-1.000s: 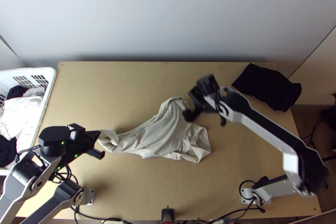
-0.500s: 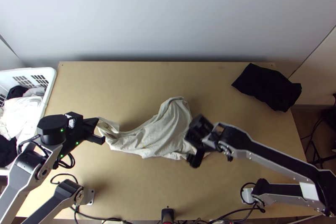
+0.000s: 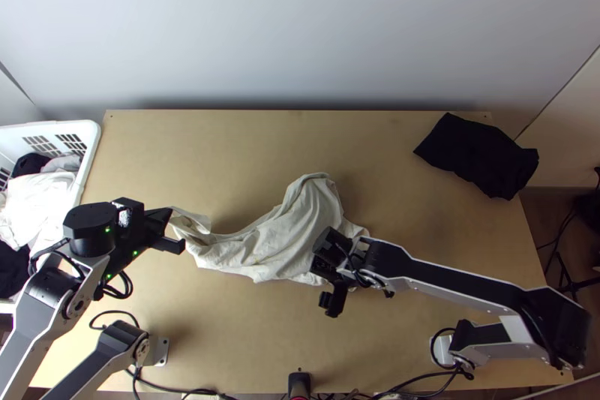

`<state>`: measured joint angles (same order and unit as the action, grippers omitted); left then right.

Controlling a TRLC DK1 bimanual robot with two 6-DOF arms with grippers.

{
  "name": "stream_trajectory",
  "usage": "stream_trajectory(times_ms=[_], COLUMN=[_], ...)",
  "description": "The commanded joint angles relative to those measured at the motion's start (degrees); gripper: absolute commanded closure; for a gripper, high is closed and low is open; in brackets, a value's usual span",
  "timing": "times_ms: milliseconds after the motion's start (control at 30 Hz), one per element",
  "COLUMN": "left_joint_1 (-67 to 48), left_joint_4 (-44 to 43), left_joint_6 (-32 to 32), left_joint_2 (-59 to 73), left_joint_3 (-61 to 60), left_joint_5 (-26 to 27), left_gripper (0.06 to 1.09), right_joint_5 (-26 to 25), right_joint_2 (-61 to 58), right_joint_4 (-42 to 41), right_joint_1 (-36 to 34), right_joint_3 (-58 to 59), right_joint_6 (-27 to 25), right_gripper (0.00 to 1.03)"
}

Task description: Fold the t-shirt

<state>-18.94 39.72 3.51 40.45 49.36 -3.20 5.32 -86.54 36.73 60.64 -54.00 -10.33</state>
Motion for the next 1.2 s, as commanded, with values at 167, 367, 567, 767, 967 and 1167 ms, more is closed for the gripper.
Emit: stream_trajectory(times_ms=[167, 367, 567, 767, 967, 1167], left_joint_1=[1.27, 4.96, 11.64, 15.95, 19.20, 24.56], left_joint_4=[-0.26, -1.14, -1.40, -4.74, -10.37, -16.08], left_joint_6=[0.18, -0.96, -2.28, -2.80, -2.72, -1.40], left_joint_2=[0.25, 0.51, 0.77, 0.77, 1.13, 1.13], left_joint_3=[0.47, 3.55, 8.64, 14.53, 21.30, 26.05], left_joint_5=[-0.23, -0.23, 0.65, 0.83, 0.74, 0.48], left_gripper=[1.05, 1.05, 1.05, 1.05, 1.05, 1.05], right_joint_5=[-0.05, -0.05, -0.14, -1.02, -6.64, -11.83], right_joint_2=[-5.92, -1.88, 2.52, 3.05, 3.49, 3.31], right_joint_4=[-4.56, 2.47, 8.80, 15.74, 17.32, 17.15], right_joint_1=[-1.76, -8.17, -16.08, -18.89, -18.81, -17.93], right_joint_3=[-0.41, -7.53, -19.83, -34.60, -45.67, -54.20], right_joint_6=[-2.24, -4.61, -6.90, -6.99, -7.69, -10.24], right_gripper=[0.98, 1.00, 1.00, 1.00, 1.00, 1.00])
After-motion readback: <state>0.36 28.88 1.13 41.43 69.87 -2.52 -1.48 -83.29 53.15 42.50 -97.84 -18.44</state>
